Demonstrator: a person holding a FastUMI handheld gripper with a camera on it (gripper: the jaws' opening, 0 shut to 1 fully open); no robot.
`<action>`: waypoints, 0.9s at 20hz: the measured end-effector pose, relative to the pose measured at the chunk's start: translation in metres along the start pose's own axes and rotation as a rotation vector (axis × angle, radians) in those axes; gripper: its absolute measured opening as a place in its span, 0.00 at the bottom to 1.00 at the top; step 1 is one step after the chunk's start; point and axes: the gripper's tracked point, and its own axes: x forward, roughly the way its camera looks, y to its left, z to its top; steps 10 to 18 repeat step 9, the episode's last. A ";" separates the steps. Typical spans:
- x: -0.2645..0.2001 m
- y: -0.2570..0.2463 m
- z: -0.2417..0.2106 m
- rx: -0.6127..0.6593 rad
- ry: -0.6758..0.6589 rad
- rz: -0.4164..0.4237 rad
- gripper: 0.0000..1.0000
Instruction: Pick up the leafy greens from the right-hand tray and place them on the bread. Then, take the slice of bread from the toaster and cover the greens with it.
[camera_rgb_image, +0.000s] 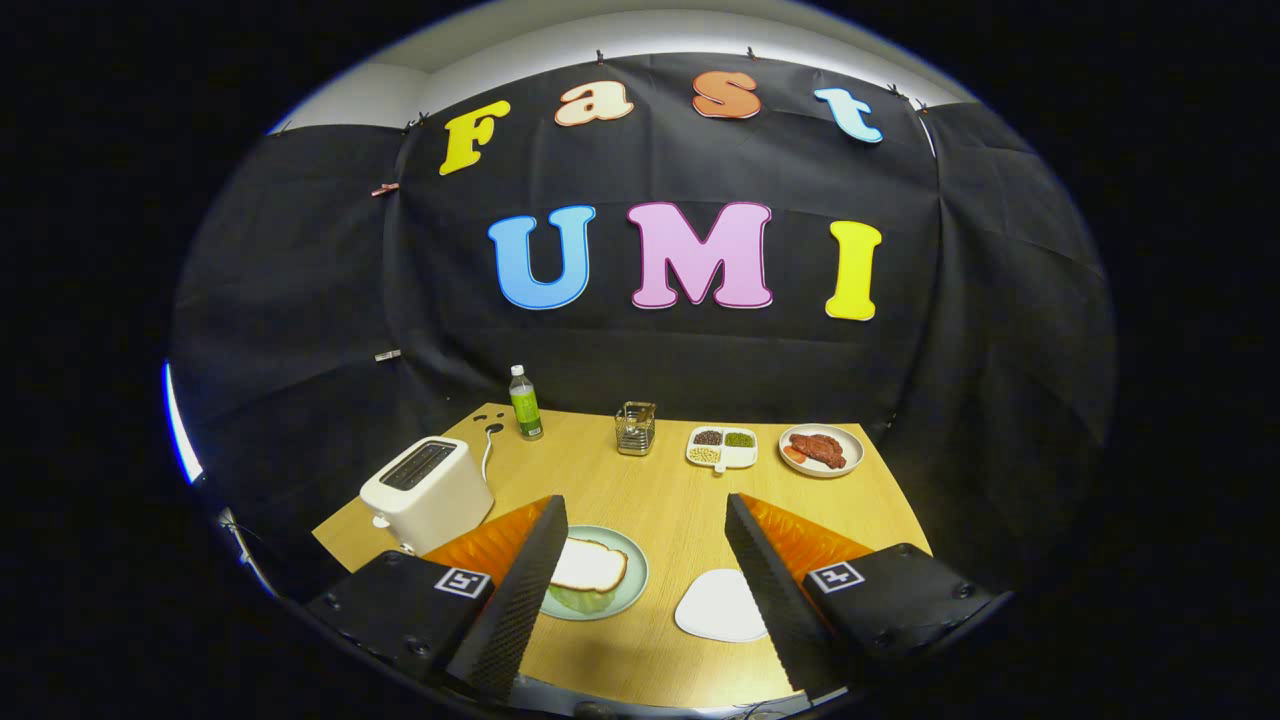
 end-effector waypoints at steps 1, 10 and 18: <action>-0.004 -0.005 -0.001 0.005 0.000 -0.011 0.99; -0.017 -0.009 -0.009 0.072 0.009 -0.044 0.99; -0.017 -0.009 -0.009 0.072 0.009 -0.044 0.99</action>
